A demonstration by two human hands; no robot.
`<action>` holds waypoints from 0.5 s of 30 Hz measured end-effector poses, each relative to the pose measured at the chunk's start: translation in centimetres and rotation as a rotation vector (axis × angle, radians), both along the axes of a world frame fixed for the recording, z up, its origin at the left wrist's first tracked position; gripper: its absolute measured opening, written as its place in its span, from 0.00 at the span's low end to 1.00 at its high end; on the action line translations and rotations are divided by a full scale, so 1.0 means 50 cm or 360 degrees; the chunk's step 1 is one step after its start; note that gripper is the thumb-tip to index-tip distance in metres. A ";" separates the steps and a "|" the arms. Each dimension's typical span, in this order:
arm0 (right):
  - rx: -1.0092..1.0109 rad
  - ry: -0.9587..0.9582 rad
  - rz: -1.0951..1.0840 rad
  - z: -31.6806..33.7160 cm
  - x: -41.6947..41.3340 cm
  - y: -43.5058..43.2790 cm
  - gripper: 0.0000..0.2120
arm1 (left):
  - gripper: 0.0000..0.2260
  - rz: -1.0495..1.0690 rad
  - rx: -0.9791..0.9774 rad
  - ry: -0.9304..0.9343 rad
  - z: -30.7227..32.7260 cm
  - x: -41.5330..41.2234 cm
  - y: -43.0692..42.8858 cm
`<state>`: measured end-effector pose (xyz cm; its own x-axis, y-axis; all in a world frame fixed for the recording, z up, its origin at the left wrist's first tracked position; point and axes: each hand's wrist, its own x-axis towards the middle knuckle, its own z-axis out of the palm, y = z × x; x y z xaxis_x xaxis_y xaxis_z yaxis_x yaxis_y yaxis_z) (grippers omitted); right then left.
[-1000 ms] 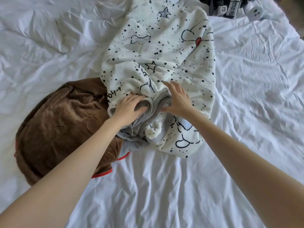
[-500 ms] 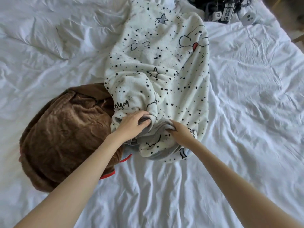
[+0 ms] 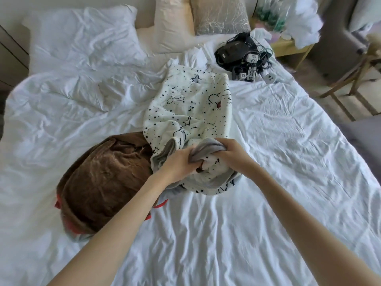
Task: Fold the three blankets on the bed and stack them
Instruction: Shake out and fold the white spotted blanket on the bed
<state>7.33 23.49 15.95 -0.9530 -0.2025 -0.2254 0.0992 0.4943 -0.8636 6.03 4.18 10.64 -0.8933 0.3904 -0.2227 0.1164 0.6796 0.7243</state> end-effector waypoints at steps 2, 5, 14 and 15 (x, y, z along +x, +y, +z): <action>-0.0029 0.0064 0.0002 0.051 0.014 0.009 0.10 | 0.05 0.0048 0.0082 0.0098 0.040 0.022 -0.003; 0.0010 0.0159 -0.0011 0.104 0.037 0.022 0.08 | 0.08 0.0114 0.0192 0.0274 0.101 0.046 -0.019; 0.0657 0.0646 -0.0111 0.182 0.072 0.030 0.12 | 0.09 0.0238 0.0102 0.0664 0.258 0.061 -0.080; 0.0685 0.0686 -0.0176 0.192 0.075 0.030 0.12 | 0.08 0.0220 0.0094 0.0663 0.276 0.063 -0.082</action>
